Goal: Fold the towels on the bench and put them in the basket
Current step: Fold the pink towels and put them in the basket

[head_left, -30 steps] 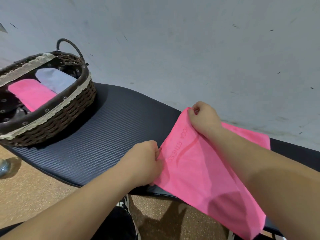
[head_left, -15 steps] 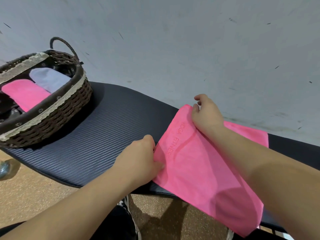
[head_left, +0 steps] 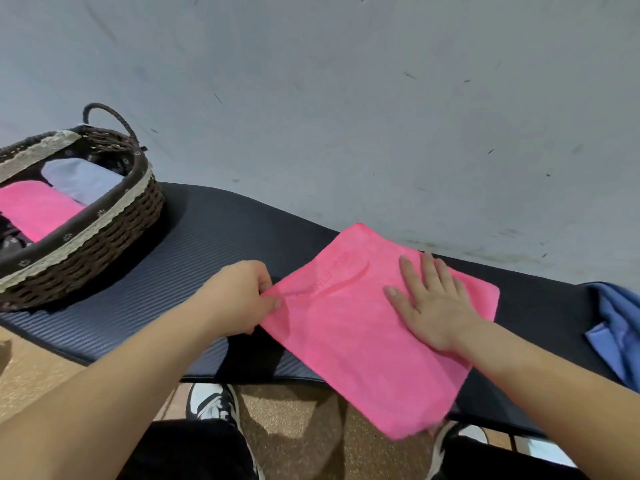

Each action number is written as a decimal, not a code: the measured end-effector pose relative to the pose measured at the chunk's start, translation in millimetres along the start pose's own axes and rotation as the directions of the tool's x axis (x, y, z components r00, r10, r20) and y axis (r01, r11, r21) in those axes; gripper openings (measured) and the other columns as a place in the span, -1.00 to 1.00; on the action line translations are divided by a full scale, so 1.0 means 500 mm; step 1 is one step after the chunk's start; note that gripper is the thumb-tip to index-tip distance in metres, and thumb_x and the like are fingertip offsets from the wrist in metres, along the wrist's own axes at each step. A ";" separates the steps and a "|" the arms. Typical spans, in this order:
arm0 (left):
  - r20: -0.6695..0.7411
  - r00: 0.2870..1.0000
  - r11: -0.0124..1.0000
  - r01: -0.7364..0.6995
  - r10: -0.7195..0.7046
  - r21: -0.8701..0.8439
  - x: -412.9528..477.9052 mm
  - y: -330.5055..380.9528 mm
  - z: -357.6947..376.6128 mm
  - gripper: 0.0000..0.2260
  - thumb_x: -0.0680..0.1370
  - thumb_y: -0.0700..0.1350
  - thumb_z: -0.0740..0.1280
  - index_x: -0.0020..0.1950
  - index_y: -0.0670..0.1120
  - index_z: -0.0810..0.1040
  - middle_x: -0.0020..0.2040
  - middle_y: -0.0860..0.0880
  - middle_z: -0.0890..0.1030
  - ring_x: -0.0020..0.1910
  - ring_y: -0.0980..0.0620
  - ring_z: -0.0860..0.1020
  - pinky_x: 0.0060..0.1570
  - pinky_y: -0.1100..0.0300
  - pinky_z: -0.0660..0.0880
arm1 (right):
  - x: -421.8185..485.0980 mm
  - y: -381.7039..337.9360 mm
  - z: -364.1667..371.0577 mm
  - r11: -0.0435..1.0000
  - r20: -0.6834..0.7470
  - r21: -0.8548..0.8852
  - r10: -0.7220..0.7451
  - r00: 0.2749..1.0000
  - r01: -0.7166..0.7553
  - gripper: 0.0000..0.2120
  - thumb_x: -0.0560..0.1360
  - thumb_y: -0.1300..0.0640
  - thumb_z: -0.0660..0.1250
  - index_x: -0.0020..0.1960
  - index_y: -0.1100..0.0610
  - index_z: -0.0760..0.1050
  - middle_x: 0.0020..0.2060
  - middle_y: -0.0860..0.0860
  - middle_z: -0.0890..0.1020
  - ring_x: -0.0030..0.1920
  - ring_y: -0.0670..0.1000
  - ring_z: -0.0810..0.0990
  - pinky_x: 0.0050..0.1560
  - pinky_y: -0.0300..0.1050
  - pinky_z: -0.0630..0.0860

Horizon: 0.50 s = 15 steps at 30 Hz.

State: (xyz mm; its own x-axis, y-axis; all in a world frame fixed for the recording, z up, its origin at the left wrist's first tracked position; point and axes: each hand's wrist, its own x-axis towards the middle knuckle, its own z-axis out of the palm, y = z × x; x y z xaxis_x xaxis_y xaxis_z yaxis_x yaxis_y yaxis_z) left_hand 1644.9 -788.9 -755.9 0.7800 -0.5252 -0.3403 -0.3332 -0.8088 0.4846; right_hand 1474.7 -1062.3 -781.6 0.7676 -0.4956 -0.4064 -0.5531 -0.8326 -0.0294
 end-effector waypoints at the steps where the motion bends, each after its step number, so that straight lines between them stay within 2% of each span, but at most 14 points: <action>1: -0.082 0.997 0.999 -0.011 0.013 0.033 0.011 -0.005 -0.002 -0.88 0.55 0.01 0.42 -0.10 0.02 0.52 -0.25 0.02 0.66 -0.28 0.00 0.66 -0.22 0.07 0.60 | -0.014 -0.005 -0.002 0.999 0.019 -0.040 0.020 1.000 -0.019 -0.22 0.57 -0.45 -0.26 0.65 -0.10 -0.35 0.64 0.12 -0.32 0.65 0.15 -0.30 0.63 0.17 -0.19; 3: -0.211 0.977 0.998 -0.019 0.030 0.057 0.024 -0.006 -0.006 -0.89 0.55 -0.05 0.38 0.06 0.03 0.53 -0.05 0.03 0.59 -0.08 -0.06 0.61 -0.05 -0.04 0.60 | -0.048 -0.011 -0.006 0.992 0.059 -0.119 0.054 0.997 -0.047 -0.16 0.55 -0.47 -0.28 0.66 -0.03 -0.36 0.64 0.19 -0.28 0.66 0.21 -0.20 0.63 0.19 -0.08; 5: -0.257 0.964 0.994 -0.051 0.073 0.093 0.024 0.008 -0.003 -0.73 0.58 -0.09 0.33 0.27 0.00 0.48 0.16 0.00 0.49 0.02 -0.10 0.55 0.01 -0.10 0.58 | -0.078 -0.010 -0.014 0.981 0.098 -0.175 0.101 0.990 -0.083 -0.11 0.54 -0.48 -0.27 0.66 0.05 -0.33 0.64 0.24 -0.24 0.65 0.24 -0.12 0.60 0.19 0.03; 7: -0.276 0.943 0.976 -0.142 0.185 0.167 0.001 0.043 0.007 -0.71 0.61 -0.09 0.30 0.33 -0.02 0.47 0.25 -0.01 0.44 0.07 -0.11 0.53 0.00 -0.11 0.57 | -0.098 -0.003 -0.017 0.972 0.076 -0.214 0.119 0.990 -0.100 -0.08 0.56 -0.47 -0.27 0.67 0.14 -0.26 0.64 0.24 -0.21 0.65 0.24 -0.10 0.59 0.18 0.05; 8: -0.248 0.936 0.958 -0.203 0.250 0.202 -0.018 0.067 0.018 -0.74 0.61 -0.09 0.28 0.31 -0.03 0.49 0.23 -0.01 0.45 0.07 -0.11 0.54 -0.01 -0.11 0.57 | -0.105 0.002 -0.015 0.973 0.030 -0.223 0.075 0.997 -0.067 -0.09 0.57 -0.46 -0.27 0.68 0.15 -0.22 0.65 0.22 -0.20 0.66 0.22 -0.13 0.60 0.17 0.02; 10: -0.059 0.938 0.909 -0.314 0.342 0.275 -0.066 0.116 0.052 -0.77 0.62 -0.05 0.24 0.26 -0.04 0.51 0.18 -0.02 0.48 0.12 -0.13 0.55 0.04 -0.10 0.58 | -0.110 0.017 -0.001 0.973 -0.063 -0.208 -0.113 0.992 0.097 -0.15 0.55 -0.45 -0.33 0.69 0.02 -0.20 0.67 0.09 -0.20 0.66 0.14 -0.21 0.64 0.14 -0.08; 12: 0.231 0.901 0.790 -0.434 0.368 0.433 -0.118 0.162 0.092 -0.65 0.62 0.06 0.23 0.36 -0.06 0.45 0.28 -0.08 0.46 0.24 -0.17 0.48 0.19 -0.07 0.52 | -0.112 0.039 0.014 0.950 -0.035 -0.178 -0.267 0.963 0.257 -0.22 0.50 -0.47 -0.39 0.65 -0.20 -0.28 0.65 -0.05 -0.29 0.64 0.06 -0.33 0.64 0.14 -0.19; 13: 0.328 0.873 0.710 -0.485 0.360 0.511 -0.140 0.177 0.109 -0.55 0.63 0.13 0.22 0.44 -0.08 0.39 0.36 -0.12 0.41 0.28 -0.19 0.43 0.24 -0.06 0.47 | -0.112 0.051 0.021 0.947 0.007 -0.148 -0.287 0.958 0.284 -0.25 0.49 -0.49 -0.39 0.62 -0.27 -0.33 0.63 -0.08 -0.34 0.62 0.03 -0.40 0.63 0.15 -0.23; 15: 0.378 0.868 0.635 -0.495 0.323 0.593 -0.158 0.191 0.133 -0.38 0.64 0.23 0.18 0.57 -0.11 0.21 0.55 -0.21 0.24 0.40 -0.27 0.33 0.38 -0.10 0.38 | -0.113 0.071 0.032 0.973 0.071 -0.053 -0.222 0.972 0.226 -0.31 0.52 -0.47 -0.31 0.58 -0.32 -0.40 0.59 -0.08 -0.44 0.57 0.02 -0.50 0.61 0.15 -0.33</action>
State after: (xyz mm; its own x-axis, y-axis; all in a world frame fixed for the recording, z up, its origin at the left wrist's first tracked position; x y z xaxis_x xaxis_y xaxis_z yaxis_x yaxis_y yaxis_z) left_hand 1516.1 -842.4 -736.3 0.3689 -0.8167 -0.4438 -0.9116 -0.4110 -0.0014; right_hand 1406.4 -1059.9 -774.3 0.8465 -0.2793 -0.4533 -0.3470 -0.9351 -0.0719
